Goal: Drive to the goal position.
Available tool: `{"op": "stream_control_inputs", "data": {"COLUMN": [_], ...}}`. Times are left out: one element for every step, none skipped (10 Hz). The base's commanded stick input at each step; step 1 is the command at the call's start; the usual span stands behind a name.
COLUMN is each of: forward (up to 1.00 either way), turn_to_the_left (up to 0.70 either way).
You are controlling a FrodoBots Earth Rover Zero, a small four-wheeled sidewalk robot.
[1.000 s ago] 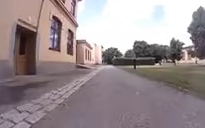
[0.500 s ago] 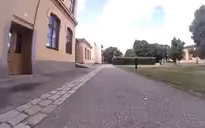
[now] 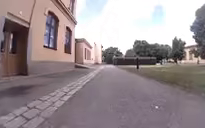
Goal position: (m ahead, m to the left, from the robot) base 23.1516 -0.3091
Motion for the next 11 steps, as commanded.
{"op": "stream_control_inputs", "data": {"forward": [0.85,0.85,0.85,0.85,0.85,0.85,0.85,0.85,0.85,0.85,0.85], "turn_to_the_left": [-0.33,-0.33,-0.33,-0.07,0.01,0.01,0.01,0.01,0.01,0.01,0.01]}}
